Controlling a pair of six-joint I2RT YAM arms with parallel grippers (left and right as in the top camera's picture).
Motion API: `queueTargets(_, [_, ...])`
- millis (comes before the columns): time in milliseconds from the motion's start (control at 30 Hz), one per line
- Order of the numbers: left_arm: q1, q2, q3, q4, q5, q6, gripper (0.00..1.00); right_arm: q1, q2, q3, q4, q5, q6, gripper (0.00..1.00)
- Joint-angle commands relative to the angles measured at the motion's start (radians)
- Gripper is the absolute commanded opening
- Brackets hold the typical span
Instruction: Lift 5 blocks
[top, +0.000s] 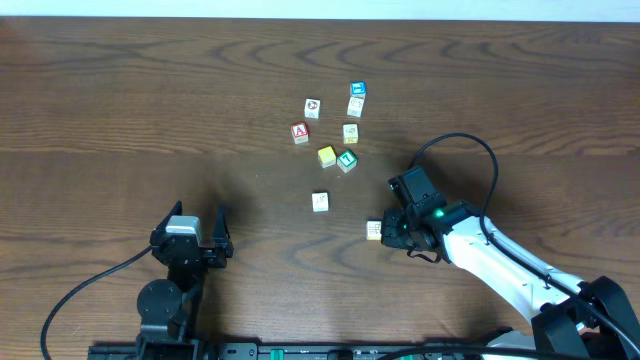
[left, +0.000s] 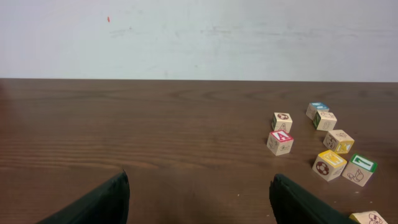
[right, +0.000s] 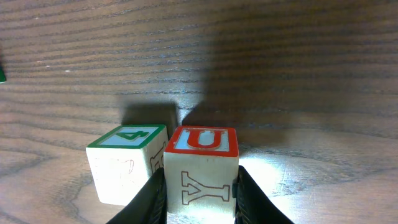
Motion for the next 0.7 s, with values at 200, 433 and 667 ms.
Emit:
queueTargets(200, [0.005,0.0,-0.012,-0.04,0.017,-0.005,0.73,0.019,0.062,-0.072,-0.043,-0.031,-0.07,0.08])
queueTargets(433, [0.005,0.0,-0.012,-0.04,0.017,-0.005,0.73,0.019,0.062,-0.072,-0.045,-0.031,-0.08,0.14])
queueTargets(667, [0.005,0.0,-0.012,-0.04,0.017,-0.005,0.73,0.019,0.062,-0.072,-0.041,-0.02,-0.08,0.22])
